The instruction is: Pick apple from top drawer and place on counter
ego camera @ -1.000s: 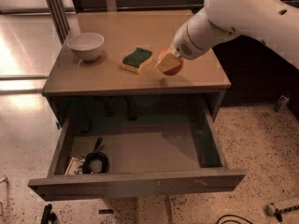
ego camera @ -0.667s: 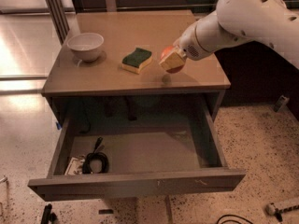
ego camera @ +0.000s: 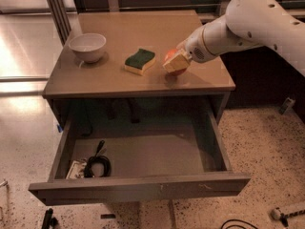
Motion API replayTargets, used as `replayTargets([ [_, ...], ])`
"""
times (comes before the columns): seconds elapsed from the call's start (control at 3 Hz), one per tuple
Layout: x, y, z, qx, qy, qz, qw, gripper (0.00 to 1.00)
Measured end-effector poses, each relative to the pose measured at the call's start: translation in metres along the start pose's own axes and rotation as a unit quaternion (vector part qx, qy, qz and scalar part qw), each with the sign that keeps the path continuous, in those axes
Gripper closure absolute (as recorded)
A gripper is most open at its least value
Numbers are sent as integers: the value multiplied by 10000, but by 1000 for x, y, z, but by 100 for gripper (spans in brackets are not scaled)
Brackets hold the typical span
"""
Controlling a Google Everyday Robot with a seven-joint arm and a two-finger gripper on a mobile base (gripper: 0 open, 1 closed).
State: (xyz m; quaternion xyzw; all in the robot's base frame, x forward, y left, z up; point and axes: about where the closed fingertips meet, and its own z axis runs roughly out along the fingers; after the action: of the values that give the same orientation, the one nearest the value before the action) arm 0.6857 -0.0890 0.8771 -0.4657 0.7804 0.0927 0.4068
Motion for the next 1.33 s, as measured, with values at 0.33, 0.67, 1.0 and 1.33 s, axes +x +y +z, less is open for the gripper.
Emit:
replayTargets([
  [0.33, 7, -3, 11, -159, 224, 218, 9994, 100],
  [0.67, 14, -4, 21, -305, 481, 443, 9974, 100],
  [1.0, 15, -3, 21, -318, 496, 459, 9972, 81],
  [1.33, 15, -3, 21, -318, 496, 459, 9972, 58],
])
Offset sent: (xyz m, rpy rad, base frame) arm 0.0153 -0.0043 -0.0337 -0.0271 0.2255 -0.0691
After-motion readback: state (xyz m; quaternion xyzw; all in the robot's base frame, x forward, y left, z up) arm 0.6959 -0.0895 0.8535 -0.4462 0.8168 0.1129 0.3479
